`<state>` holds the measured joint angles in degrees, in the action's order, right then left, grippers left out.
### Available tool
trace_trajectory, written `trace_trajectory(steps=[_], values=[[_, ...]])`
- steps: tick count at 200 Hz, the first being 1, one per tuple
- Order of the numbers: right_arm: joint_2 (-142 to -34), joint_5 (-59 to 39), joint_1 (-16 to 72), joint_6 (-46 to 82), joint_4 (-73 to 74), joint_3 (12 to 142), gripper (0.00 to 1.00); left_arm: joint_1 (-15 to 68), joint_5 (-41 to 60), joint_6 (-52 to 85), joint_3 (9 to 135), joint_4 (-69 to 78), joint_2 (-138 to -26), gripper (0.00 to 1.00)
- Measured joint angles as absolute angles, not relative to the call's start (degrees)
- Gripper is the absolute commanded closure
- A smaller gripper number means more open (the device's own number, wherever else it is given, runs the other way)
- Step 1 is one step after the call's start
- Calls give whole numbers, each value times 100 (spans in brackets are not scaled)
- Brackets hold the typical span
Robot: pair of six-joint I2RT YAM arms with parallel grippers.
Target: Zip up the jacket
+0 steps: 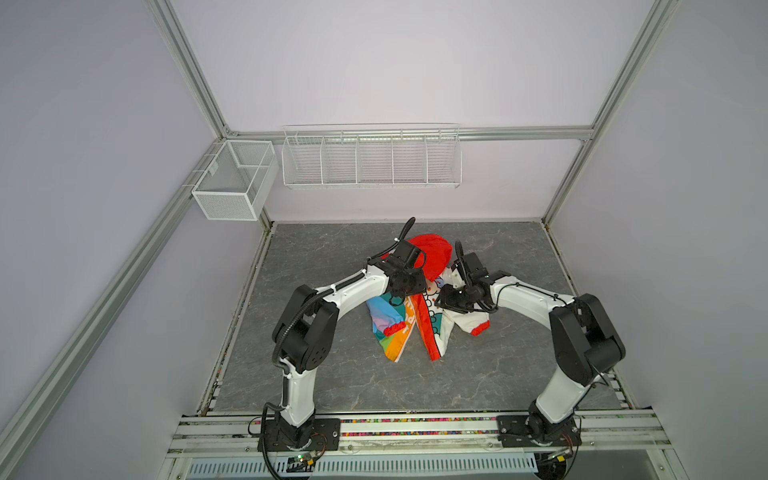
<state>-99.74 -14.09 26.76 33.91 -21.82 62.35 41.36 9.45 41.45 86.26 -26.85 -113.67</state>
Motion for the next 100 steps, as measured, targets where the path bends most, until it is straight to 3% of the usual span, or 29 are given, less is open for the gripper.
trace_trajectory(steps=[58,81,93,100], values=[[-9974,-1494,2674,3413,-2106,6191,53,4134,945,4394,8958,-2231,-11714,54],[-9974,-1516,2674,3415,-2099,6191,58,4110,947,4445,9238,-2108,-11917,54],[-9974,-1544,2676,3415,-2088,6191,61,4086,954,4462,9371,-2097,-12049,59],[-9974,-1559,2676,3428,-2084,6191,63,4064,958,4477,9478,-2106,-12145,67]])
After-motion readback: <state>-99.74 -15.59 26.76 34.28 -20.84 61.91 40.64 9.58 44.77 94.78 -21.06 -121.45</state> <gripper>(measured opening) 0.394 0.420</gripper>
